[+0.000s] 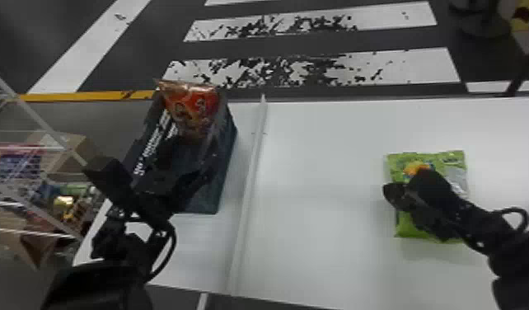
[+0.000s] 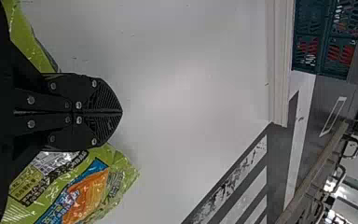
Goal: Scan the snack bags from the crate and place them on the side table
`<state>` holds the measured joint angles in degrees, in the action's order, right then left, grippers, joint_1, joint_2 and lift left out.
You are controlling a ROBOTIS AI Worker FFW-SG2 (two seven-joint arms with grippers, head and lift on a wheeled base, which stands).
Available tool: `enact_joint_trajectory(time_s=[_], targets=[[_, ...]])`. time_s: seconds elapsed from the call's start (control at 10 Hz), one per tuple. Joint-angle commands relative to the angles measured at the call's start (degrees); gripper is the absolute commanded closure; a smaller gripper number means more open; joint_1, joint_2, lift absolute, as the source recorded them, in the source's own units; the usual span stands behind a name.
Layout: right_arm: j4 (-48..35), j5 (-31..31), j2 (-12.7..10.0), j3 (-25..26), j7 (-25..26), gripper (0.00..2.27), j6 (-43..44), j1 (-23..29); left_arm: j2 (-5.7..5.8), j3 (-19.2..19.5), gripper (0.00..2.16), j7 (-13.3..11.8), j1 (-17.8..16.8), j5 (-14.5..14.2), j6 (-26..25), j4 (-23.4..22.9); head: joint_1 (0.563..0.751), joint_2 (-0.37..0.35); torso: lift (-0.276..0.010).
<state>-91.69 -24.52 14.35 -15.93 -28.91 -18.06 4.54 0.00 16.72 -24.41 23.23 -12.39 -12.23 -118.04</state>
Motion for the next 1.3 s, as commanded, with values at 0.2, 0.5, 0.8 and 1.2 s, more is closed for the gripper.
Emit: enact_joint_trajectory(time_s=[0.2, 0.5, 0.8, 1.2], targets=[[0.20, 0.09, 1.12, 2.40, -0.18, 2.25, 0.35, 0.56, -0.15, -0.11, 0.10, -0.20, 0.06, 0.00, -0.04, 0.00, 0.695, 0.166, -0.094], [0.90, 0.35, 2.00, 4.24, -0.27, 2.25, 1.40, 0.65, -0.15, -0.20, 0.10, -0.20, 0.23, 0.00, -0.04, -0.35, 0.695, 0.133, -0.094], [-5.78, 6.59, 2.44, 8.20, -1.15, 2.20, 3.51, 5.22, -0.15, -0.63, 0.10, -0.20, 0.23, 0.18, -0.74, -0.62, 0.695, 0.116, -0.094], [-21.25, 22.32, 2.70, 22.35, -1.06, 0.05, -0.53, 14.44, -0.15, -0.81, 0.10, -0.20, 0.15, 0.27, -0.74, -0.62, 0.695, 0.090, -0.094]])
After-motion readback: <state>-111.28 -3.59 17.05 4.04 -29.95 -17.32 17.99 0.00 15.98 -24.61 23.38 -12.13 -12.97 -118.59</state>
